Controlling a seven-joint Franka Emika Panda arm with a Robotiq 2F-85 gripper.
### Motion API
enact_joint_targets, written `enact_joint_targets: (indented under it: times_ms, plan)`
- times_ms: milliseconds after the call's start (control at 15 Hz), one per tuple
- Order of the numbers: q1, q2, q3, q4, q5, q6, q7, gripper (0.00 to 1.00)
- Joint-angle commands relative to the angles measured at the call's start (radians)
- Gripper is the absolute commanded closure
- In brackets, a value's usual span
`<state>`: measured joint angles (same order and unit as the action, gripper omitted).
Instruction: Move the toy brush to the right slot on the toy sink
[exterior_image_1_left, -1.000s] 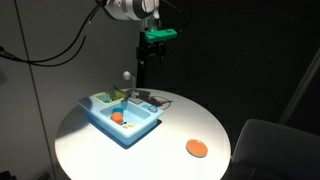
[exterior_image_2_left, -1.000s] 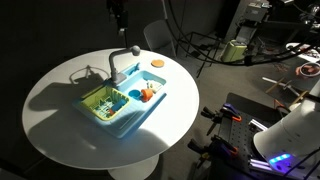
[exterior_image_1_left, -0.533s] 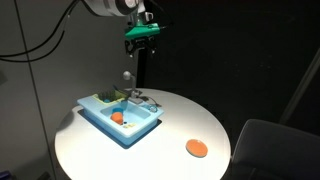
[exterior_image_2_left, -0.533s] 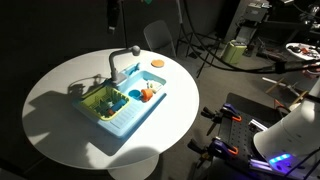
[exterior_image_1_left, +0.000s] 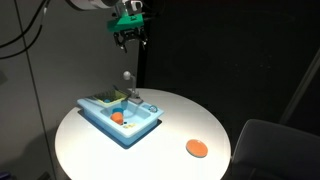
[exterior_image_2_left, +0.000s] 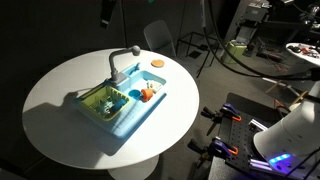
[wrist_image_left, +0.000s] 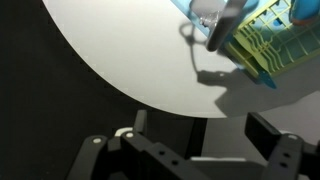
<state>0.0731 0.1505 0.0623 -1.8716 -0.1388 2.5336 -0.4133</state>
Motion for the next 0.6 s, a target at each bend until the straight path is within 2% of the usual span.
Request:
enact_joint_targets:
  times_ms: [0,533]
  plan:
    - [0.014,-0.138,0.007,-0.131,-0.050,0.047,0.112,0.00]
    - [0.019,-0.379,0.053,-0.346,-0.118,0.042,0.375,0.00]
